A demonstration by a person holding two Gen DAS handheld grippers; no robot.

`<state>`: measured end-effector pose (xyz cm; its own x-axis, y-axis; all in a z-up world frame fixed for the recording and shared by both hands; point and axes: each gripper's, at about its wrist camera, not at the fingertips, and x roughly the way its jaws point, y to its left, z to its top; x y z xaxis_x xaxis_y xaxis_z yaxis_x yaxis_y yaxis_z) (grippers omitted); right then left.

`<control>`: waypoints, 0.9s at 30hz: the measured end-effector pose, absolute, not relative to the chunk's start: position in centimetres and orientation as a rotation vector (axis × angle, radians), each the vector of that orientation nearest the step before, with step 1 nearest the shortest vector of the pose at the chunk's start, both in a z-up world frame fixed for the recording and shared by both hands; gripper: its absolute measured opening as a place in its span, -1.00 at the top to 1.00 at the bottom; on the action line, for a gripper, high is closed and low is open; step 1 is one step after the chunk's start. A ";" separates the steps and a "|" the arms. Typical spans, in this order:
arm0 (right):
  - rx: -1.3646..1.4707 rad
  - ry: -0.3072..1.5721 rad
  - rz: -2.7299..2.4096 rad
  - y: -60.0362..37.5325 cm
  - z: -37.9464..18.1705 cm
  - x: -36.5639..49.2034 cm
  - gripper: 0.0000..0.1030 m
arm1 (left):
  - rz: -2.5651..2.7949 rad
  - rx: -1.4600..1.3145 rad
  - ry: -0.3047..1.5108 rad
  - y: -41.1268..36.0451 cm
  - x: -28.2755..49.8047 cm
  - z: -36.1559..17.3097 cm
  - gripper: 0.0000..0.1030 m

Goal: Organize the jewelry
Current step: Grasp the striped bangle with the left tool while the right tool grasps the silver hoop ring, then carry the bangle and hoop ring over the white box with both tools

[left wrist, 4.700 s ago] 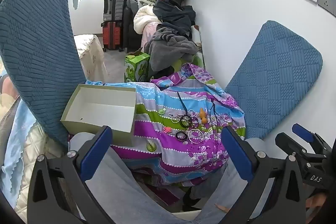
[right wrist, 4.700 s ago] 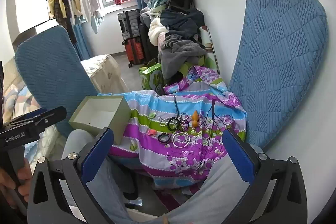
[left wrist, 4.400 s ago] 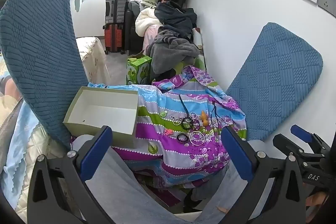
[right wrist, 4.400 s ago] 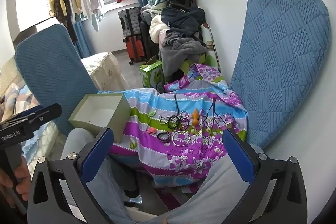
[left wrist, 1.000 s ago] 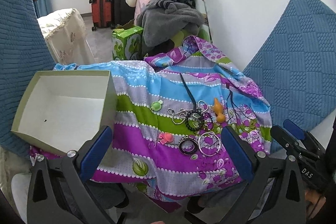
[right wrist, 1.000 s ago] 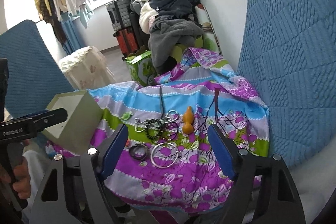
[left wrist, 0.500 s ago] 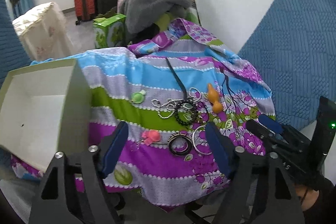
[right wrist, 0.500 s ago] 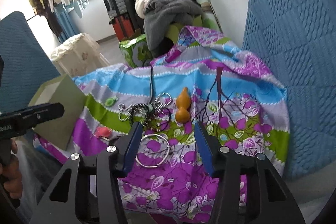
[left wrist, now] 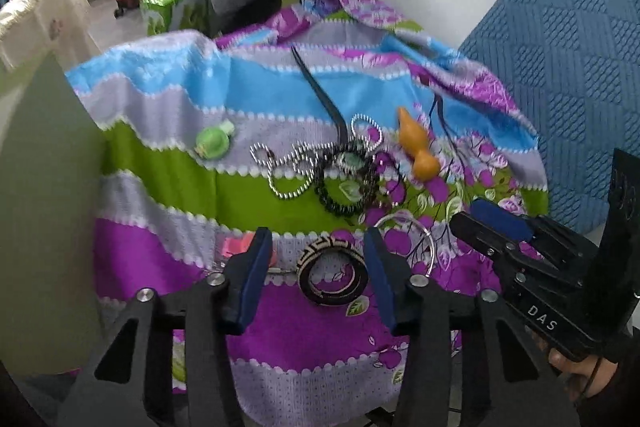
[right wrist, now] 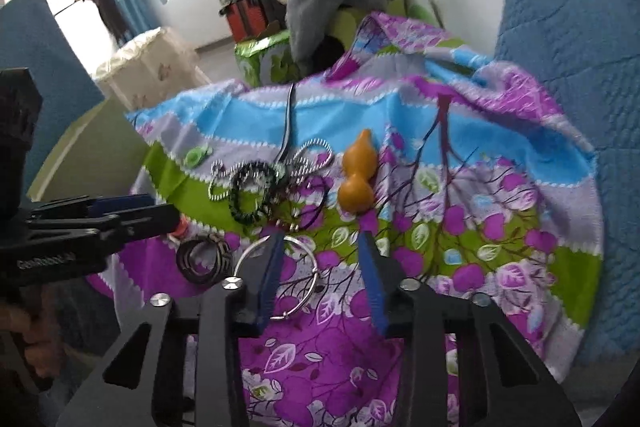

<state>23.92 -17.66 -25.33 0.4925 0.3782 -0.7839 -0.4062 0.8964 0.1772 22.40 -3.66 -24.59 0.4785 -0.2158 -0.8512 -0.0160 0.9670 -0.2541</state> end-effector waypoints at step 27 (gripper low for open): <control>-0.261 0.999 0.462 -14.4 -28.3 23.2 0.91 | -0.144 -0.233 1.079 -3.6 21.6 -26.7 0.87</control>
<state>23.17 -14.44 -28.29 0.4566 0.2524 -0.8531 -0.4863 0.8738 -0.0018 21.64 -3.63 -26.75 0.4664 -0.2296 -0.8543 0.0031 0.9662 -0.2580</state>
